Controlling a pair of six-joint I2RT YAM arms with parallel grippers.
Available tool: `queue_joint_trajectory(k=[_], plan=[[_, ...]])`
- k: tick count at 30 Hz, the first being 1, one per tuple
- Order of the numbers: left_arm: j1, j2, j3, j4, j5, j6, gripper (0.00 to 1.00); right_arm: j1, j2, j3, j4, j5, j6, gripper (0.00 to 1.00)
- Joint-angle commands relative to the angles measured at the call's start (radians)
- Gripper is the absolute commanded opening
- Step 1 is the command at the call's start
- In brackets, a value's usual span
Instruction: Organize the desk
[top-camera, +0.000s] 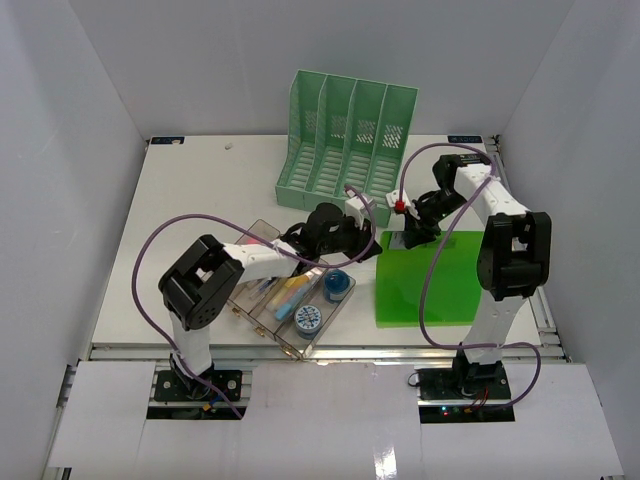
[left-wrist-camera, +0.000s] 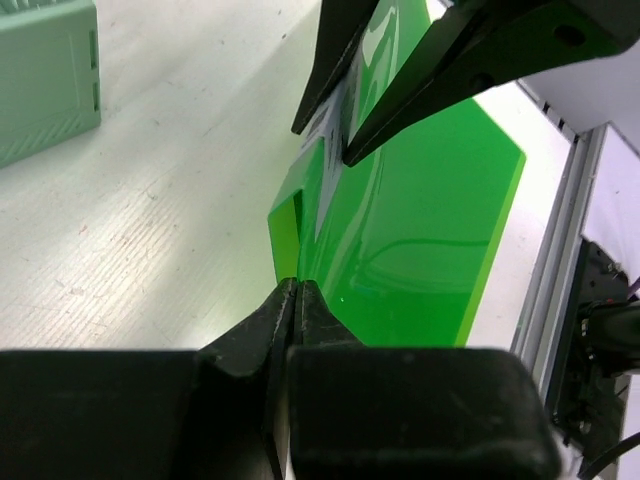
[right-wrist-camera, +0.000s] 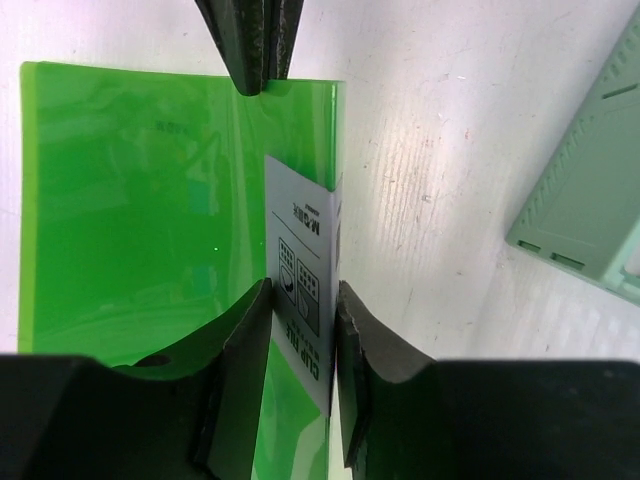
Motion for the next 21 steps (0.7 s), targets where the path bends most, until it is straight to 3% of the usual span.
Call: queue_joint_trajectory(k=[1,2,4,9,21], plan=[[0.004,-0.101,0.073,0.065,-0.041,-0.015,0.39,0.003,-0.061,-0.011,-0.021,-0.037,0.048,0.08],[0.004,-0.107,0.073,0.066,-0.042,-0.021,0.53,-0.005,-0.069,-0.011,-0.021,-0.044,0.056,0.08],[0.004,-0.129,0.065,0.071,-0.048,-0.035,0.66,-0.017,-0.092,-0.011,-0.021,-0.052,0.071,0.08],[0.004,-0.208,0.027,0.089,-0.053,-0.04,0.84,-0.057,-0.149,0.012,-0.021,-0.084,0.131,0.08],[0.004,-0.448,-0.147,0.088,-0.027,-0.015,0.88,-0.116,-0.355,0.12,-0.021,-0.187,0.282,0.08]])
